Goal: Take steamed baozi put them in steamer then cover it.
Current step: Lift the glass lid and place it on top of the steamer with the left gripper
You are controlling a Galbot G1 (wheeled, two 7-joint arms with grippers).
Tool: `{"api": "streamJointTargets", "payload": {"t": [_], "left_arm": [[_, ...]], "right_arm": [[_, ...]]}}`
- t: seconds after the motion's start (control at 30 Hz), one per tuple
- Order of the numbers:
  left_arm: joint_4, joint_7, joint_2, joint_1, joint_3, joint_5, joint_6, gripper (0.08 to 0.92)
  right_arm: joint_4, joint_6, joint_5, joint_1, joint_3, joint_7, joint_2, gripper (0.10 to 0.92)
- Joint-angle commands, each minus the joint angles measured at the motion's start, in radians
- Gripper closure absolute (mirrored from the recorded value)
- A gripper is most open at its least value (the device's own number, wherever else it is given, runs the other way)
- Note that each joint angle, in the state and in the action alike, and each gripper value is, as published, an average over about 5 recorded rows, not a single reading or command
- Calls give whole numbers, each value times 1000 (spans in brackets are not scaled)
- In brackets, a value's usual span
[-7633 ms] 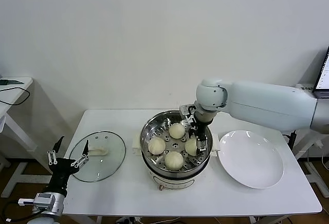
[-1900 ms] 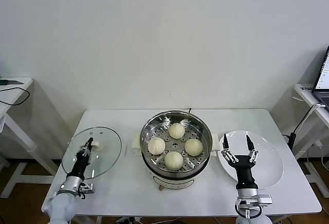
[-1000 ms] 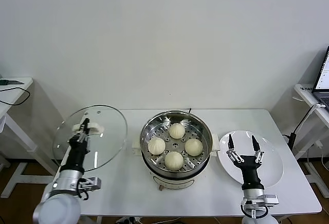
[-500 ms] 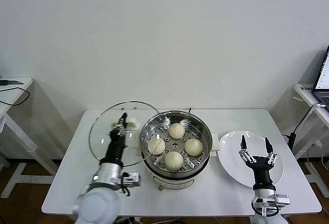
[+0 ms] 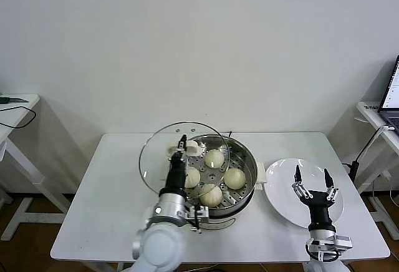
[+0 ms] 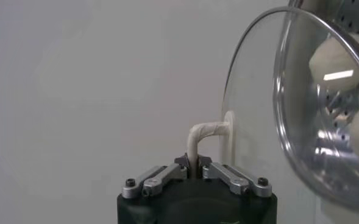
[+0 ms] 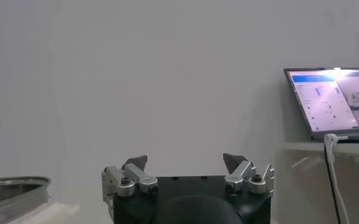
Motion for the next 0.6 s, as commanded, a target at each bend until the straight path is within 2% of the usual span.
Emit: {"api": "streamJointTargets", "payload": {"t": [0.03, 0.3, 0.6], "left_arm": [[96, 30, -79, -58, 117, 83, 70, 813], [135, 37, -152, -57, 123, 133, 58, 813], [166, 28, -192, -47, 124, 159, 41, 813]], "right_arm": [[-5, -2, -6, 1, 7, 1, 6, 203], [-12, -1, -19, 0, 7, 2, 14, 203], [-23, 0, -25, 3, 5, 1, 19, 203]]}}
